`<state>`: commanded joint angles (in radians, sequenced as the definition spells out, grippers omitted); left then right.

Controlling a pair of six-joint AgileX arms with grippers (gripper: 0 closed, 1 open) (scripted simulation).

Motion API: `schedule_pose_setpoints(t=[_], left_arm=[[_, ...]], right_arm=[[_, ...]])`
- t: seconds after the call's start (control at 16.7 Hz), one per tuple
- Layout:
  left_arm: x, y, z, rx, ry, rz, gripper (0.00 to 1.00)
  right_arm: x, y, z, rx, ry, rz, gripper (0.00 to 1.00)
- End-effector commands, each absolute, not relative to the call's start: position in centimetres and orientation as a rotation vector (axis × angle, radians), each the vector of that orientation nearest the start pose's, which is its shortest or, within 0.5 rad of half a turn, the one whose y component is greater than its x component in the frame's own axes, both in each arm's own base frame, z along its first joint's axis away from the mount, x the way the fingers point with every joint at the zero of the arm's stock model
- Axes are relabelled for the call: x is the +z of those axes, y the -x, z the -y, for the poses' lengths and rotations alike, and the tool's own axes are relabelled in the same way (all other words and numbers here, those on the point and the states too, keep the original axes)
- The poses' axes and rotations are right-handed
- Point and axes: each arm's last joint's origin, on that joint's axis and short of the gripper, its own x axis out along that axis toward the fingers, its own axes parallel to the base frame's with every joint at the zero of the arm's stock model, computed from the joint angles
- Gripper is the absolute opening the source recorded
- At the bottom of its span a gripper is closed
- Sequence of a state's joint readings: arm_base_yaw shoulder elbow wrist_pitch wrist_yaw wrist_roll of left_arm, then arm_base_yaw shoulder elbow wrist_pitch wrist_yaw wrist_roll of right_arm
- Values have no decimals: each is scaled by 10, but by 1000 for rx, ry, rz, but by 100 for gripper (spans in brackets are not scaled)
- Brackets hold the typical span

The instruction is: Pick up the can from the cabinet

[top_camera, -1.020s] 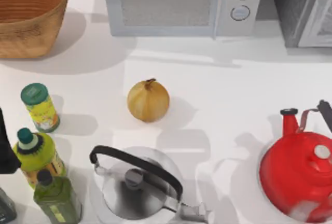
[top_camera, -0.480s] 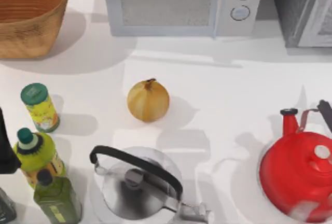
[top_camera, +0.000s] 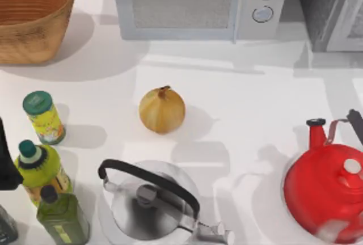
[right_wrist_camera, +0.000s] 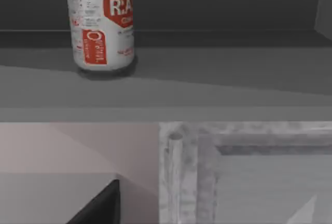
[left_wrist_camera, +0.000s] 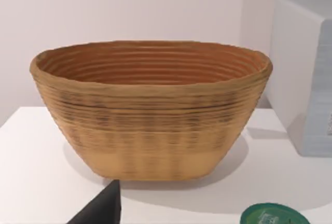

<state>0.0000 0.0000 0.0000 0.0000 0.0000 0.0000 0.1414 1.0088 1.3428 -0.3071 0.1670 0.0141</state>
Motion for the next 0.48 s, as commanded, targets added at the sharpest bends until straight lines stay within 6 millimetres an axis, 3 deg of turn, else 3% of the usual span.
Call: schedule_pose_setpoints(t=[0.24,0.48], left_arm=[[160,-106,1,0,0,0,100],[160,-106,1,0,0,0,100]], right_arm=[[498,-231,-39,-7,-4,19,100],[510,-255,-47,0,0,2,100]])
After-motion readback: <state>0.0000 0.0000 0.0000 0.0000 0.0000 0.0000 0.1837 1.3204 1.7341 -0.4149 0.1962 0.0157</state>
